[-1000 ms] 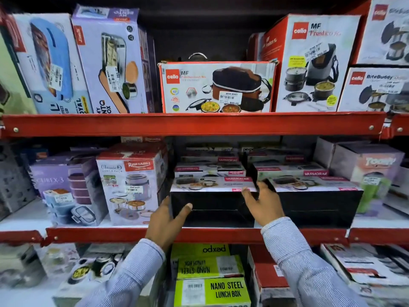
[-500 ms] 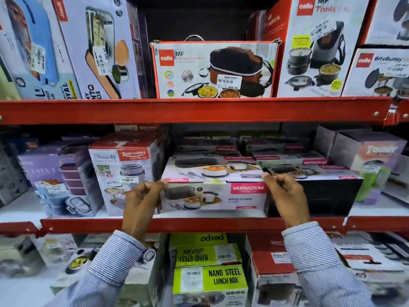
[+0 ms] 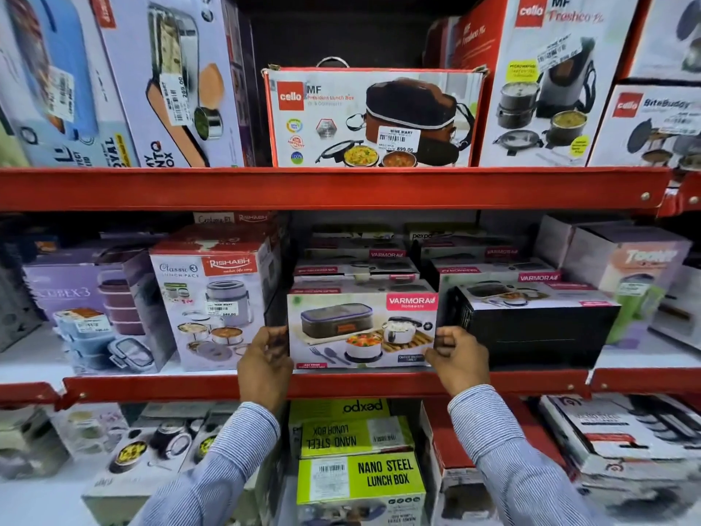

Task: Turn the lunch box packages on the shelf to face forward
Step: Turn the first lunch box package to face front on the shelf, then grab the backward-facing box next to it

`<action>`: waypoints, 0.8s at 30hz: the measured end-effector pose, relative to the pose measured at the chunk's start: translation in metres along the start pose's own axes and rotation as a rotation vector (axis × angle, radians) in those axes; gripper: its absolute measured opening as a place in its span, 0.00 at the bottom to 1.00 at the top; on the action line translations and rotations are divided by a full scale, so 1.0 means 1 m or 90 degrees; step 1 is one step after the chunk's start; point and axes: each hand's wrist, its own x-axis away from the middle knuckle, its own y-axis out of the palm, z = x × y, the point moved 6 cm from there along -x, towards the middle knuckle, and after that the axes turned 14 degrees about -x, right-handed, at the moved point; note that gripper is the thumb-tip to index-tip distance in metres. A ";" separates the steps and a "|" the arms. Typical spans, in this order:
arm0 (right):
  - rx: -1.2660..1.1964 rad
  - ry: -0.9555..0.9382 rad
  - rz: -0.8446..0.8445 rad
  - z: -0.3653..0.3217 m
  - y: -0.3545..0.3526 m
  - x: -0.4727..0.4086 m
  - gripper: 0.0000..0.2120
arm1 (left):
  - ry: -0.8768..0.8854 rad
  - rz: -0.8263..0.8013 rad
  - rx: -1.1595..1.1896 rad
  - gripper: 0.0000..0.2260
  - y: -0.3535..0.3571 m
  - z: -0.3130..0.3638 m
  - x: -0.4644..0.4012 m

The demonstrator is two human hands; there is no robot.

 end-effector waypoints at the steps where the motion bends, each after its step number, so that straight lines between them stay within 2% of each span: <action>1: 0.005 0.007 -0.001 0.003 0.002 0.000 0.14 | -0.004 -0.005 -0.011 0.21 0.002 -0.001 0.000; 4: 0.019 0.006 -0.005 0.012 0.003 0.001 0.14 | 0.005 -0.015 -0.031 0.16 0.005 -0.005 0.000; 7: 0.009 -0.005 -0.009 0.014 -0.004 0.005 0.15 | 0.026 -0.026 -0.042 0.16 0.001 -0.007 0.003; 10: -0.034 -0.036 0.024 0.013 -0.023 0.015 0.15 | 0.074 0.060 -0.029 0.16 -0.012 0.004 0.019; 12: -0.048 -0.076 0.062 0.011 -0.043 0.024 0.14 | 0.148 0.149 -0.018 0.13 -0.018 0.030 0.041; 14: -0.060 -0.112 0.104 0.008 -0.070 0.028 0.12 | 0.228 0.184 0.001 0.11 -0.011 0.065 0.061; 19: -0.064 -0.192 0.217 0.004 -0.147 0.015 0.09 | 0.291 0.039 0.053 0.06 0.059 0.143 0.103; 21: -0.067 -0.209 0.248 0.011 -0.180 -0.002 0.10 | 0.291 -0.012 0.033 0.10 0.093 0.166 0.114; 24: -0.035 -0.168 0.277 0.028 -0.219 -0.031 0.17 | 0.249 -0.067 -0.032 0.23 0.142 0.183 0.118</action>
